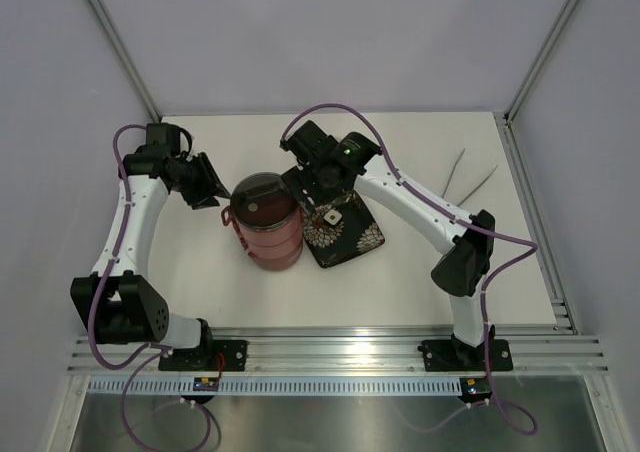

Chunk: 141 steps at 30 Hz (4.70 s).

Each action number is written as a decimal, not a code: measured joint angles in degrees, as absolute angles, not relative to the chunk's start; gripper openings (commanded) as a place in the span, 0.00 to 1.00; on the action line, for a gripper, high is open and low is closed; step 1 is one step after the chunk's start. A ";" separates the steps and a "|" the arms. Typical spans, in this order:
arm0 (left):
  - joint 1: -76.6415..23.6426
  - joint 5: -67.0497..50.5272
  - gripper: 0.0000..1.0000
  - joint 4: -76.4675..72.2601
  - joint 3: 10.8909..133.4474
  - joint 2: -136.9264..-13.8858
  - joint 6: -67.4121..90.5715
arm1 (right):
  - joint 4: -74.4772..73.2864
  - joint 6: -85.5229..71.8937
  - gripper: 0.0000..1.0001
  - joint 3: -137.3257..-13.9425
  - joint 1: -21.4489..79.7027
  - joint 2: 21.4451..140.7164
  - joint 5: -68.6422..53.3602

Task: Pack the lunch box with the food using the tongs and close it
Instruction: Close the box lid on the packing box, then close the fastener on the packing box.

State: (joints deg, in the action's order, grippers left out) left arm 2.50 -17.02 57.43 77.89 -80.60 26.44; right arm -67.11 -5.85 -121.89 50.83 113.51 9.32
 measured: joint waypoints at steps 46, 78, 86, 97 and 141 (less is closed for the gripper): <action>-4.47 -7.68 0.00 60.25 72.51 -69.17 34.83 | -71.42 -9.61 0.73 -133.93 45.10 119.20 4.71; -5.61 0.25 0.00 62.72 74.28 -69.84 35.40 | -67.92 -13.15 0.71 -121.69 41.21 113.38 6.90; -8.99 -1.67 0.00 60.29 70.08 -69.56 36.99 | -67.99 -13.23 0.71 -127.31 45.84 115.81 3.70; -11.27 0.80 0.00 60.86 70.85 -70.37 36.53 | -68.23 -12.36 0.70 -127.26 47.00 115.90 4.29; -3.49 -9.45 0.00 49.10 54.61 -63.94 41.19 | -29.45 -20.95 0.73 -80.93 39.24 94.65 -10.52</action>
State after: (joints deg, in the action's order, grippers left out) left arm -3.49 -9.45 49.10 54.61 -63.94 41.19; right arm -29.45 -20.95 -80.93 39.24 94.65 -10.52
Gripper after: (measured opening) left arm 0.002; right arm 0.732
